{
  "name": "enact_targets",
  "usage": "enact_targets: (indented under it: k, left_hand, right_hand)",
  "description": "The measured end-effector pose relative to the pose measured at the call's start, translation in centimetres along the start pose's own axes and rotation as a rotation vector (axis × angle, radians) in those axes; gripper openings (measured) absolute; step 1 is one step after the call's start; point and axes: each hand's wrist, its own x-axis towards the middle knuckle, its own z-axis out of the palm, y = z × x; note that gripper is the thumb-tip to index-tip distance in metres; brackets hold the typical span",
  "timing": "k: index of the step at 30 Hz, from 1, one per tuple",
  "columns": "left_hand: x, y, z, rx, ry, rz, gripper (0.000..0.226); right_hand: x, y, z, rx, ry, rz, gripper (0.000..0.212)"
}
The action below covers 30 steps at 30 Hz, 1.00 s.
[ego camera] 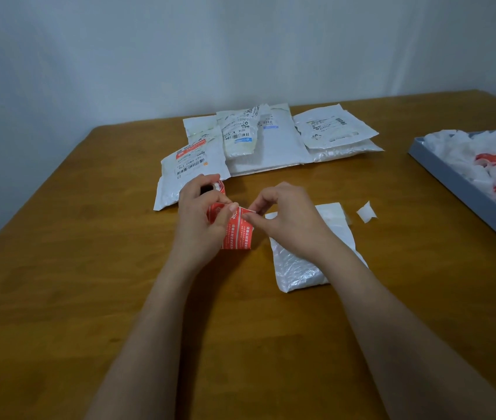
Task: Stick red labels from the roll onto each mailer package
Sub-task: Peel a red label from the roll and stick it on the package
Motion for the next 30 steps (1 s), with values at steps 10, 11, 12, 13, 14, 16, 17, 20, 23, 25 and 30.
enact_targets:
  k: [10,11,12,13,14,16,17,20,23,25,30]
  left_hand:
    - [0.1,0.5,0.1,0.036,0.008,0.002,0.005]
    - [0.1,0.5,0.2,0.037,0.008,0.005,0.005]
    - [0.1,0.4,0.2,0.041,0.01,0.009,0.005]
    - [0.2,0.3,0.2,0.045,0.013,0.012,0.004]
    - [0.2,0.3,0.2,0.051,0.016,0.015,0.003]
    - [0.3,0.2,0.3,0.056,0.022,0.021,0.003]
    - [0.3,0.1,0.3,0.053,0.023,0.022,0.003]
    - [0.3,-0.1,0.3,0.029,0.021,0.02,0.004]
    - [0.3,-0.1,0.2,0.019,0.019,0.015,0.002]
    - [0.3,0.0,0.2,0.019,0.022,0.015,0.003]
    - [0.2,-0.3,0.3,0.058,0.048,0.064,0.003]
  right_hand:
    - [-0.2,-0.5,-0.7,0.014,-0.034,-0.025,0.008]
    - [-0.2,-0.5,-0.7,0.013,-0.041,-0.023,0.008]
    - [-0.1,-0.5,-0.7,0.017,-0.045,-0.022,0.008]
    - [-0.2,-0.5,-0.8,0.022,-0.047,-0.022,0.008]
    - [-0.2,-0.5,-0.8,0.03,-0.049,-0.022,0.008]
    - [-0.1,-0.4,-0.9,0.05,-0.049,-0.021,0.007]
    - [-0.1,-0.3,-0.8,0.066,-0.044,-0.019,0.007]
    - [0.2,0.1,-0.4,0.116,-0.037,0.009,0.012]
    - [0.3,0.5,0.0,0.085,-0.097,0.046,0.018]
    - [0.3,0.7,0.2,0.065,-0.124,0.045,0.013]
    - [0.3,0.8,0.1,0.096,-0.125,0.044,0.013]
